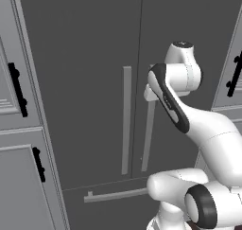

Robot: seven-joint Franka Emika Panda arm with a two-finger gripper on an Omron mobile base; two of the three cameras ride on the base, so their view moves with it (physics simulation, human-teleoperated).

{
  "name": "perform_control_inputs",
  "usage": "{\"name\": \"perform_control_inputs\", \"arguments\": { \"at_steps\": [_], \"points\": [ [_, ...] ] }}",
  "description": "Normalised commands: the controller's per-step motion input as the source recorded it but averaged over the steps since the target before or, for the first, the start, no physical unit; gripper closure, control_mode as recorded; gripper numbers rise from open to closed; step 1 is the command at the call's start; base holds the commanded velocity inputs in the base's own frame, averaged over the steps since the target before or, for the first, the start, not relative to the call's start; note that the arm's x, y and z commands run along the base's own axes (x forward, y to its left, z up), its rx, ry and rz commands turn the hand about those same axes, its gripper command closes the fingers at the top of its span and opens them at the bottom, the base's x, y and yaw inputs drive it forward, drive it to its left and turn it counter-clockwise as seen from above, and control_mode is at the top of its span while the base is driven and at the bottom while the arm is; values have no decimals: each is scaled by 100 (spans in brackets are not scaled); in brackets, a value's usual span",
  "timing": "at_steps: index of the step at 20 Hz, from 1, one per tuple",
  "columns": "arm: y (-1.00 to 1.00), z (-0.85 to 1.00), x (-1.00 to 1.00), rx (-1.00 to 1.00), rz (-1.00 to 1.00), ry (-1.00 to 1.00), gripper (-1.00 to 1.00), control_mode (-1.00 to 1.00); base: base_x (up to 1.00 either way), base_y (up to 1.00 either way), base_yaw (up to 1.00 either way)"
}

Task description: Take the strawberry from the fridge and place it on top of the pancake, located on the dining counter.

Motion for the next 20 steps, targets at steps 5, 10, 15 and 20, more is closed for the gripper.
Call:
{"name": "perform_control_inputs", "arguments": {
  "at_steps": [5, 10, 15, 20],
  "points": [
    [0, 0, 0, 0, 0, 0, -100, 100, -3, 0, 0],
    [0, 0, 0, 0, 0, 0, -100, 100, -66, 0, 0],
    [0, 0, 0, 0, 0, 0, -100, 100, -89, 12, 0],
    [0, 0, 0, 0, 0, 0, -100, 100, -37, 42, 0]
  ]
}}
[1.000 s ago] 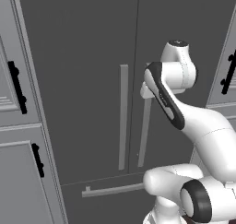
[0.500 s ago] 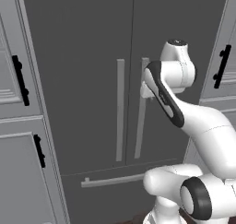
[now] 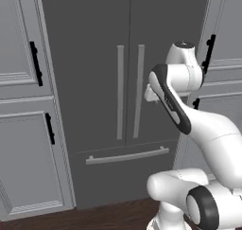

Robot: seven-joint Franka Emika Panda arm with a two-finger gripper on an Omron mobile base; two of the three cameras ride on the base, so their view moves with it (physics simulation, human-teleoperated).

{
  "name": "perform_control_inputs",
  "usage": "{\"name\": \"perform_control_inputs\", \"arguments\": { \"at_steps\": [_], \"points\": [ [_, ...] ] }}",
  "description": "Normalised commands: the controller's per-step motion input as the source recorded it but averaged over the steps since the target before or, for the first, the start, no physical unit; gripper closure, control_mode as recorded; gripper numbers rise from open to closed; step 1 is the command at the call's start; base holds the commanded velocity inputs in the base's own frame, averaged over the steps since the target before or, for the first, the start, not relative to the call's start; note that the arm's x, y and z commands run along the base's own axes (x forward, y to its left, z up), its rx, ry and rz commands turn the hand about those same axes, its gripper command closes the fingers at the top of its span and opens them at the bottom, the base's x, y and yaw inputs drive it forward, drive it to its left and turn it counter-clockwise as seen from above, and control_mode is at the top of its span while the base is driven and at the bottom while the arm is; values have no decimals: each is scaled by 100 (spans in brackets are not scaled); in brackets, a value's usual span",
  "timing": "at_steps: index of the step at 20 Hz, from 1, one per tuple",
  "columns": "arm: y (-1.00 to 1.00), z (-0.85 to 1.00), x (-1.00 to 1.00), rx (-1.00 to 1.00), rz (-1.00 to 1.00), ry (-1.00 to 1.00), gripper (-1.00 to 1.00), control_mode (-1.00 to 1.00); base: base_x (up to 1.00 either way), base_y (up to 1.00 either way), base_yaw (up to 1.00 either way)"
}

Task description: Take the strawberry from the fridge and place it on top of the pancake, located on the dining counter.

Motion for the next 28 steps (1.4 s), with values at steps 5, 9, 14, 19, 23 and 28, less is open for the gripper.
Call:
{"name": "perform_control_inputs", "arguments": {
  "at_steps": [5, 9, 14, 19, 23, 28],
  "points": [
    [0, 0, 0, 0, 0, 0, -100, 100, 0, 39, -4],
    [0, 0, 0, 0, 0, 0, -100, 100, -17, 6, -3],
    [0, 0, 0, 0, 0, 0, -100, 100, -42, 0, -3],
    [0, 0, 0, 0, 0, 0, -100, 100, -10, 0, 0],
    [2, -10, 49, -1, 0, -30, -100, -100, 0, 0, 0],
    [-1, -22, 99, 0, 0, -42, -100, -100, 0, 0, 0]
  ]
}}
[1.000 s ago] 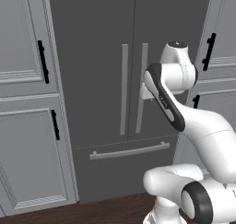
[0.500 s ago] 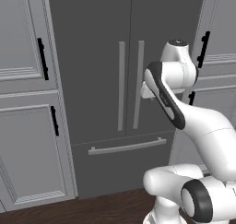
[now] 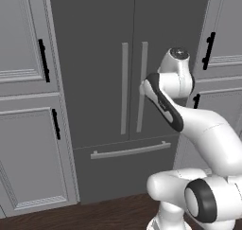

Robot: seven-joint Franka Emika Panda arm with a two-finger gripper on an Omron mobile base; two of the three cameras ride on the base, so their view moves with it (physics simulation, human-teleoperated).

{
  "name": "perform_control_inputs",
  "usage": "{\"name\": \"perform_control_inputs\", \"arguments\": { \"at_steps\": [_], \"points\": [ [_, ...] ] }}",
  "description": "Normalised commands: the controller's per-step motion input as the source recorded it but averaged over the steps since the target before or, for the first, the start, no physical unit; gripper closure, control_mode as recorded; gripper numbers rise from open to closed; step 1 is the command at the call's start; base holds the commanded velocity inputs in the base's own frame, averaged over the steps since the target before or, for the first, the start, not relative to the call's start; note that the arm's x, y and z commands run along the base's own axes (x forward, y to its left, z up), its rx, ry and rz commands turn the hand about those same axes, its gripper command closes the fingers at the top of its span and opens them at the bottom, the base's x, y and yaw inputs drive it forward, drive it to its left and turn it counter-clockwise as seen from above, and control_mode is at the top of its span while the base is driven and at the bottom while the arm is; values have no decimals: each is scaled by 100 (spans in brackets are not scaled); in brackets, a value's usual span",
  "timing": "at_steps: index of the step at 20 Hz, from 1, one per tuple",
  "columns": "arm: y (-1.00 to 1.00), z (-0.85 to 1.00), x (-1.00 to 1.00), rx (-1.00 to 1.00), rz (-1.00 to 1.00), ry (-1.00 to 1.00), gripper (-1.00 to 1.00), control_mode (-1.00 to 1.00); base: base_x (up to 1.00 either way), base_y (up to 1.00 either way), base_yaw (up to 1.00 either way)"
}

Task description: Take the strawberry from the fridge and place it on top of the pancake, located on the dining counter.

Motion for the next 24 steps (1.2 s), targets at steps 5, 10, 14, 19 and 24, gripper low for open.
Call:
{"name": "perform_control_inputs", "arguments": {
  "at_steps": [5, 10, 14, 19, 24],
  "points": [
    [-11, -4, 90, 0, -2, -31, -100, -100, 0, 0, 0],
    [-8, -1, 93, 0, -1, -3, -100, -100, 0, 0, 0],
    [-28, 0, 66, 0, -2, 0, -100, -100, 0, 0, 0],
    [-1, 0, 43, 0, 0, -1, -100, -100, 0, 0, 0],
    [4, -3, 40, 0, 0, -5, -100, -100, 0, 0, 0]
  ]
}}
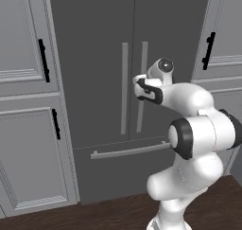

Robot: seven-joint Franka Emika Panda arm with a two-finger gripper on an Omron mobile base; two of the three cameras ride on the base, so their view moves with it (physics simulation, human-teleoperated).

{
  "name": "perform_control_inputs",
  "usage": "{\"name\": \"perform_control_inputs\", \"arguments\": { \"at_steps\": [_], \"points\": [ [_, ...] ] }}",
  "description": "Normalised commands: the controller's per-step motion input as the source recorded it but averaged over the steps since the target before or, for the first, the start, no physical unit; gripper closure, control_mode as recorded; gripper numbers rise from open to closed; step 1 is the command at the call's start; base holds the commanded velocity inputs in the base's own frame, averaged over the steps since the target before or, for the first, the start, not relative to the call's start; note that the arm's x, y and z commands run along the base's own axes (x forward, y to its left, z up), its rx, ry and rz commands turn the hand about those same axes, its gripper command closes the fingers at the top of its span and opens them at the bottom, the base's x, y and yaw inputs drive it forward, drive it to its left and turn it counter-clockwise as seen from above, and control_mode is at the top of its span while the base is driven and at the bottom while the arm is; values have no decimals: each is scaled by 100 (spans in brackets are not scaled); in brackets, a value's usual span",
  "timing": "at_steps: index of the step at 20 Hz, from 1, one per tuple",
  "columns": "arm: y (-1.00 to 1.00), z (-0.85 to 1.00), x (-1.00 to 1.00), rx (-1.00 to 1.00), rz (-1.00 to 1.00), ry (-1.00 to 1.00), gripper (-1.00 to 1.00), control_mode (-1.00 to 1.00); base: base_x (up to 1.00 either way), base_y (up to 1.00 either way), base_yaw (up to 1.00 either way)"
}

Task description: Take the strawberry from the fridge and place it on top of the pancake, located on the dining counter.

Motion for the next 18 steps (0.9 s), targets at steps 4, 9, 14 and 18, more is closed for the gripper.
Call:
{"name": "perform_control_inputs", "arguments": {
  "at_steps": [4, 9, 14, 18],
  "points": [
    [0, -3, 56, 0, 0, -6, -100, -100, 0, 0, 0],
    [0, -5, 66, 0, 0, -5, -100, -100, 0, 0, 0],
    [0, -9, 58, 0, 0, -8, -100, -100, 0, 0, 0],
    [-1, -3, 44, 0, 0, -3, 100, -100, 0, 0, 0]
  ]
}}
